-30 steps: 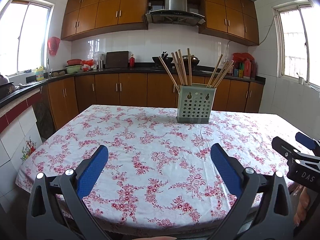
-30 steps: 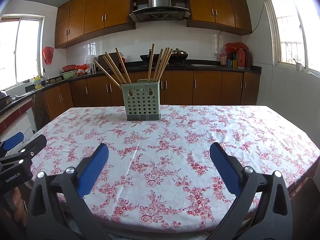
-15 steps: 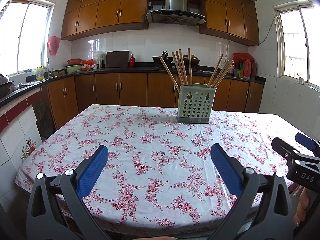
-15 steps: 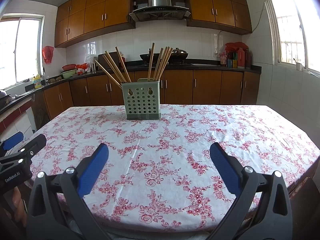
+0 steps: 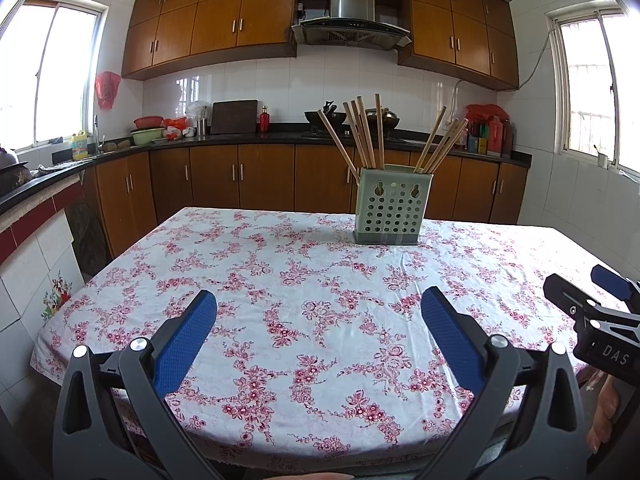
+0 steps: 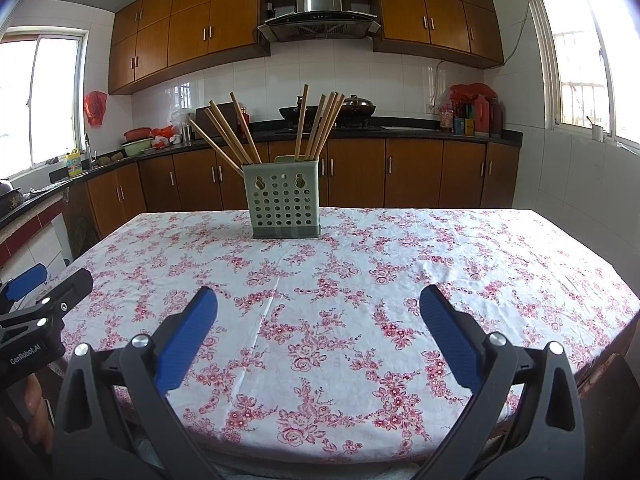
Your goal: Organize utensils
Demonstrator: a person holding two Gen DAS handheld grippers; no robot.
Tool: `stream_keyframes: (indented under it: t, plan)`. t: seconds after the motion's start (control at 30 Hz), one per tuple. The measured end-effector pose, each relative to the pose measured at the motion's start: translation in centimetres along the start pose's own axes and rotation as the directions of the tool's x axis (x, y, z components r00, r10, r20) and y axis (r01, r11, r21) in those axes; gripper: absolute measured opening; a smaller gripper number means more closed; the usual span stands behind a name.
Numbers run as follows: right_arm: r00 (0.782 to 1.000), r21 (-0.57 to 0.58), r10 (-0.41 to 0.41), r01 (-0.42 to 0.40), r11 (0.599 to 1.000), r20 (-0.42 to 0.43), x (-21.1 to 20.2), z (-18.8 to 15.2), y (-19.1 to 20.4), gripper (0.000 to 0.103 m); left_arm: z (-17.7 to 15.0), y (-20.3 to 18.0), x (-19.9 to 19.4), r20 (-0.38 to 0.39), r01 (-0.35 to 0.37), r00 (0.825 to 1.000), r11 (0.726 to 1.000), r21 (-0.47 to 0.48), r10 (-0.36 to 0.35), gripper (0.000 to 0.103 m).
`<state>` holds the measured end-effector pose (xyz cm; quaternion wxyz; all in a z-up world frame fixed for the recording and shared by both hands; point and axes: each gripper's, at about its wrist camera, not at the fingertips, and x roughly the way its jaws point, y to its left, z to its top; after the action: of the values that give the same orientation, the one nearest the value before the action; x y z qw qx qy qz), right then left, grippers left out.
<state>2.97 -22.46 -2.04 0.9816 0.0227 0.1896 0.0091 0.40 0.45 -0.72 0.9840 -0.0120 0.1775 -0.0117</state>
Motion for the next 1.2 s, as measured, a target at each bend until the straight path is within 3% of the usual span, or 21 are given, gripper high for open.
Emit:
stream_keyframes:
  t: [1.2]
  plan:
    - [1.000,0.001,0.001,-0.001,1.000,-0.002,-0.11,-0.04,-0.13,0.099,-0.41,0.32,0.24,-0.015,-0.007,1.000,1.000,-0.011,0.007,0.101]
